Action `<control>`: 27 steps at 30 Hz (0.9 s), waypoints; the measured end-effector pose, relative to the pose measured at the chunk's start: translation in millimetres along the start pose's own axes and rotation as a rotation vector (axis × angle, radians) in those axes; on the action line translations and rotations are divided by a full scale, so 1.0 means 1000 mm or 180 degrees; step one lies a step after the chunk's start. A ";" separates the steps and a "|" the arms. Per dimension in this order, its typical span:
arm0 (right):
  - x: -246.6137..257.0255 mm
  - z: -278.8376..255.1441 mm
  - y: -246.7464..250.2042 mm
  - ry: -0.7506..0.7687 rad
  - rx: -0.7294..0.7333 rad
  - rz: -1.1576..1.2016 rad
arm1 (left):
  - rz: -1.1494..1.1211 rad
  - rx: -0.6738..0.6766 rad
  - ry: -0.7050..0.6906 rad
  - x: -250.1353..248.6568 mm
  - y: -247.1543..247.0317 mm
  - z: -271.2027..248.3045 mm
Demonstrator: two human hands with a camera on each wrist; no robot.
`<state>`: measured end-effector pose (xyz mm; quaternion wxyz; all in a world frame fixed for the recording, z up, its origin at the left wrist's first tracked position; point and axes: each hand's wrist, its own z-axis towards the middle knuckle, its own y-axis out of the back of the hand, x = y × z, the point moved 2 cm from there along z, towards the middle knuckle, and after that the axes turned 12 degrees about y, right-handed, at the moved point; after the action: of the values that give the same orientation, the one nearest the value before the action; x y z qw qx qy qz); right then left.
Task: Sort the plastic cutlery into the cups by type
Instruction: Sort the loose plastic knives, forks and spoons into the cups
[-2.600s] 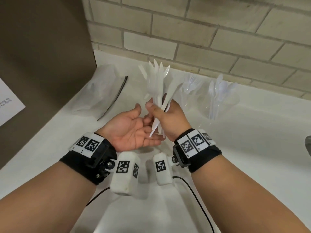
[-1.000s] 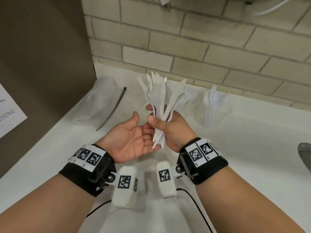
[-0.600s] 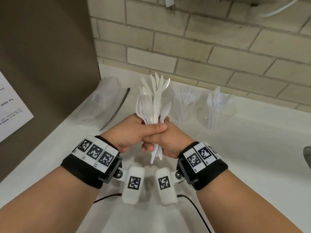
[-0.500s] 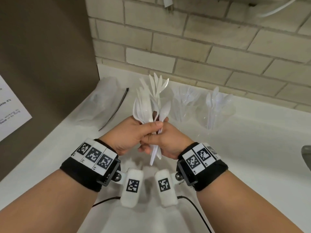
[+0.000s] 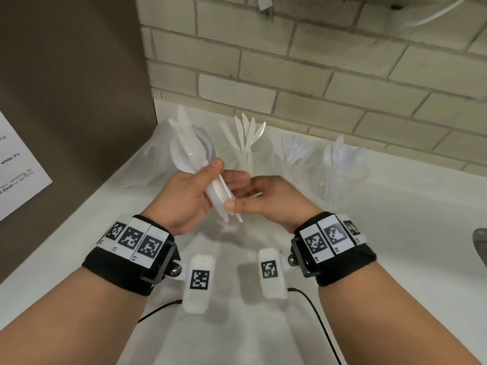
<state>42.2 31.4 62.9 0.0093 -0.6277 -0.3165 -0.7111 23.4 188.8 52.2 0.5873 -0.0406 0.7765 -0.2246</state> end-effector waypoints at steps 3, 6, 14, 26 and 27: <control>0.013 0.001 0.020 0.0155 -0.1011 -0.0081 | 0.0160 -0.0265 -0.0092 0.005 0.008 0.001; 0.029 0.003 0.021 0.0448 -0.1507 0.0319 | 0.0841 -0.0236 -0.0044 0.019 0.011 0.002; 0.036 0.005 0.006 0.0543 -0.1205 0.0166 | 0.1364 0.0057 -0.0039 0.023 0.003 -0.001; 0.077 0.003 0.045 0.1508 -0.2359 0.1588 | 0.2091 0.0104 -0.0013 0.036 0.010 0.001; 0.083 0.000 0.050 0.1707 -0.2446 0.1798 | 0.2114 0.0022 -0.0006 0.037 0.011 0.002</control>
<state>45.6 23.3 160.0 0.0504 -0.4431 0.1604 -0.8805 16.1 185.7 14.4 0.6294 0.2166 0.7460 -0.0234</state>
